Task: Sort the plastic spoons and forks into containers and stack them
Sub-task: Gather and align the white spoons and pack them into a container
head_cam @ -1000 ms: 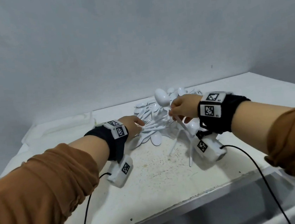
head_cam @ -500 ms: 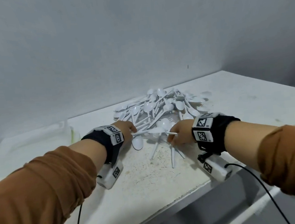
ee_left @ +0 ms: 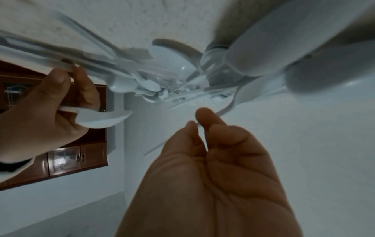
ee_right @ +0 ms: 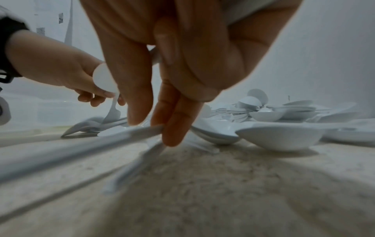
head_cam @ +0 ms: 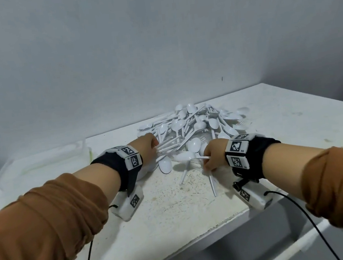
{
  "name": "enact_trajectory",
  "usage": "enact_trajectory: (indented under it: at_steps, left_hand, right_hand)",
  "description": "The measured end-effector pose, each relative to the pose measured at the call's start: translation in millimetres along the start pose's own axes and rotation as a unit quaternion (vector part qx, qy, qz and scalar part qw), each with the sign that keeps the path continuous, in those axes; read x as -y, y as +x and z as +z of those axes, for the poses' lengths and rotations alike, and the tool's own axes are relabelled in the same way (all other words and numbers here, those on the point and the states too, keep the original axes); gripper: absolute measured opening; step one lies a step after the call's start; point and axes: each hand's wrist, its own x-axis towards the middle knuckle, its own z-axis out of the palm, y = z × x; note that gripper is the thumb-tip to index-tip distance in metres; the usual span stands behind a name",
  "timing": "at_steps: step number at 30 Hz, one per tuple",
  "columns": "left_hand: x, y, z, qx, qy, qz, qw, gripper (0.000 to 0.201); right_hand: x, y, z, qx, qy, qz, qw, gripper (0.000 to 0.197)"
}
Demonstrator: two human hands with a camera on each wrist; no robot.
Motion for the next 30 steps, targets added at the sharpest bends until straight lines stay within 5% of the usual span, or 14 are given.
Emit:
enact_trajectory:
  at_steps: [7, 13, 18, 23, 27, 30]
  left_hand:
    - [3.2, -29.0, -12.2, -0.041, -0.200, 0.007, 0.979, 0.003]
    - [10.9, -55.2, -29.7, 0.018, -0.438, -0.050, 0.897, 0.024]
    - [23.3, -78.4, -35.4, 0.017, -0.387, -0.016, 0.922, 0.020]
    - [22.4, -85.2, -40.9, 0.006, -0.315, -0.003, 0.949, 0.032]
    - [11.3, -78.0, -41.4, -0.009, -0.316, -0.001, 0.949, 0.064]
    - [-2.0, -61.7, -35.1, 0.005, -0.259, -0.003, 0.966, 0.059]
  right_hand:
    - [10.2, -19.2, 0.5, -0.021, 0.083, 0.030, 0.996, 0.018]
    - [23.7, -49.5, -10.5, -0.080, 0.163, 0.055, 0.982, 0.019]
    - [37.0, -67.6, -21.0, -0.120, 0.158, 0.090, 0.976, 0.039]
    - [41.9, -74.5, -32.0, -0.126, 0.160, 0.107, 0.973, 0.014]
    - [25.3, -74.2, -47.7, -0.151, 0.180, 0.089, 0.968, 0.018]
    - [3.4, -62.1, -59.8, -0.162, 0.122, 0.078, 0.976, 0.027]
